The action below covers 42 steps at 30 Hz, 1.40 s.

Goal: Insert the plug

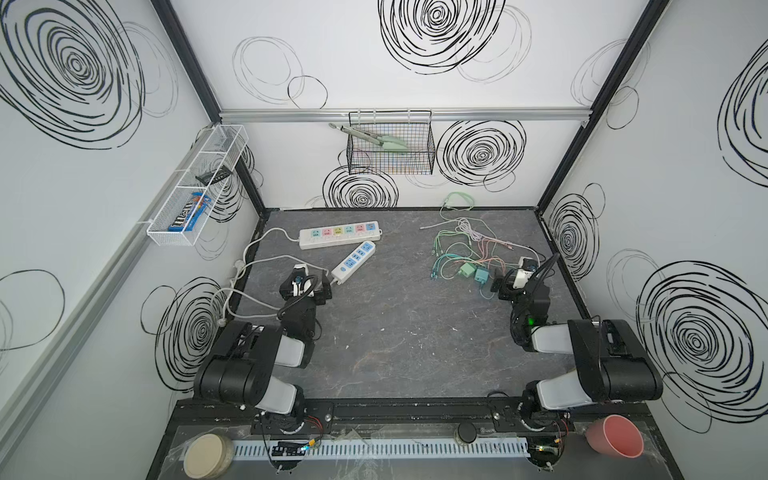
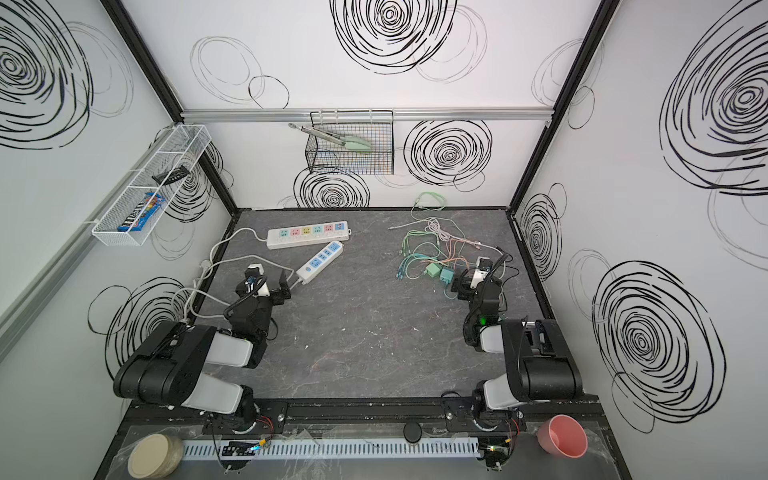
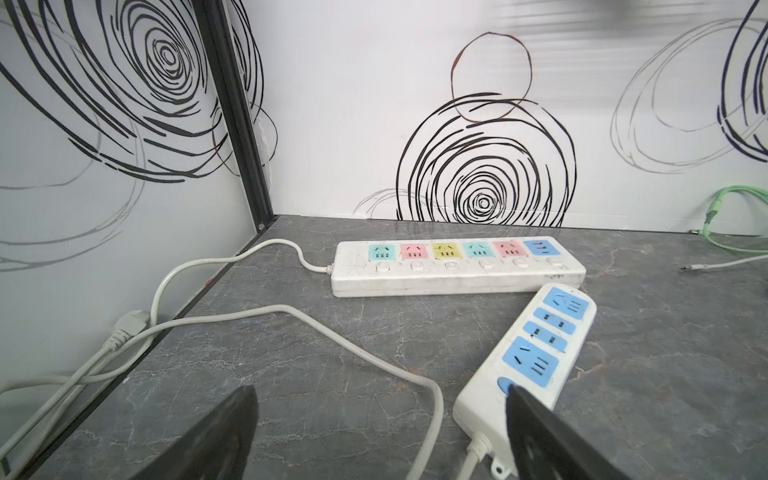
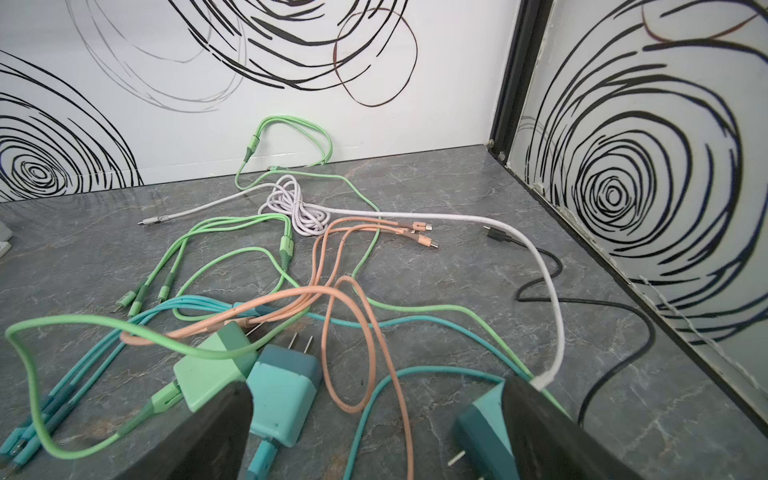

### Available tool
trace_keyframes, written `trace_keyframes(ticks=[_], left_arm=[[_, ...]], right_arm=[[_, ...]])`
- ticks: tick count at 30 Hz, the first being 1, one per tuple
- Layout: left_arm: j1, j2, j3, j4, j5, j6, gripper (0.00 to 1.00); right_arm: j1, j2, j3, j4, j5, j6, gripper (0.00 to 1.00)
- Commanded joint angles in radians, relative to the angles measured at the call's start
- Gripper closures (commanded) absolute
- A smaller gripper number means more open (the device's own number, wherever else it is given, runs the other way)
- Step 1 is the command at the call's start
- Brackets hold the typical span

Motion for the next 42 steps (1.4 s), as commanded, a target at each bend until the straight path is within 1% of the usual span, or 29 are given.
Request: trace_keyframes(ticks=[1,5,7,8,9,10,11,12,27,29,31,33,34,35,37,38,39,40,42], left_arm=[[0.006,0.003,0.011,0.070,0.005,0.004,0.04],[0.010,0.001,0.011,0.070,0.011,0.003,0.04],[0.027,-0.001,0.009,0.069,0.045,-0.005,0.04],[0.041,-0.003,0.007,0.071,0.079,-0.010,0.04],[0.068,-0.003,0.002,0.079,0.153,-0.023,0.04],[0.102,0.000,-0.003,0.093,0.252,-0.035,0.04],[0.120,0.004,-0.010,0.113,0.309,-0.037,0.04],[0.125,0.009,-0.020,0.138,0.326,-0.038,0.04],[0.124,0.004,-0.018,0.131,0.329,-0.038,0.04],[0.127,-0.020,-0.022,0.123,0.348,-0.033,0.04],[0.127,-0.073,-0.024,0.072,0.323,-0.038,0.04],[0.120,-0.145,-0.022,-0.003,0.217,-0.063,0.04],[0.110,-0.177,-0.015,-0.046,0.146,-0.074,0.04],[0.091,-0.217,-0.001,-0.107,0.043,-0.084,0.04],[0.047,-0.293,0.053,-0.270,-0.157,-0.114,0.04],[0.033,-0.323,0.088,-0.367,-0.222,-0.152,0.04],[0.027,-0.346,0.122,-0.459,-0.235,-0.191,0.04],[0.026,-0.363,0.161,-0.540,-0.215,-0.243,0.04],[0.022,-0.369,0.234,-0.663,-0.130,-0.309,0.04]], right_arm=[[-0.004,0.005,-0.005,0.047,-0.008,-0.007,0.03],[-0.005,0.006,-0.005,0.047,-0.008,-0.006,0.03],[-0.013,0.006,-0.003,0.044,-0.033,-0.007,0.03],[-0.014,0.008,0.001,0.037,-0.044,-0.010,0.03],[-0.014,0.008,0.000,0.038,-0.046,-0.011,0.03],[-0.014,0.008,0.002,0.038,-0.047,-0.011,0.03],[-0.014,0.008,0.002,0.038,-0.046,-0.012,0.03],[-0.014,0.008,0.002,0.038,-0.045,-0.012,0.03],[-0.014,0.002,-0.001,0.039,-0.052,-0.012,0.03],[-0.020,-0.018,0.045,-0.062,-0.063,-0.010,0.03],[-0.027,-0.058,0.119,-0.214,-0.078,-0.010,0.03],[-0.030,-0.099,0.184,-0.333,-0.069,0.000,0.03],[-0.033,-0.115,0.206,-0.354,-0.044,0.027,0.03],[-0.037,-0.132,0.226,-0.375,-0.024,0.063,0.03],[-0.039,-0.159,0.279,-0.443,0.013,0.128,0.03],[-0.040,-0.171,0.313,-0.494,0.030,0.165,0.03],[-0.041,-0.178,0.343,-0.543,0.046,0.204,0.03],[-0.042,-0.183,0.370,-0.590,0.060,0.247,0.03],[-0.051,-0.194,0.404,-0.675,0.053,0.344,0.03]])
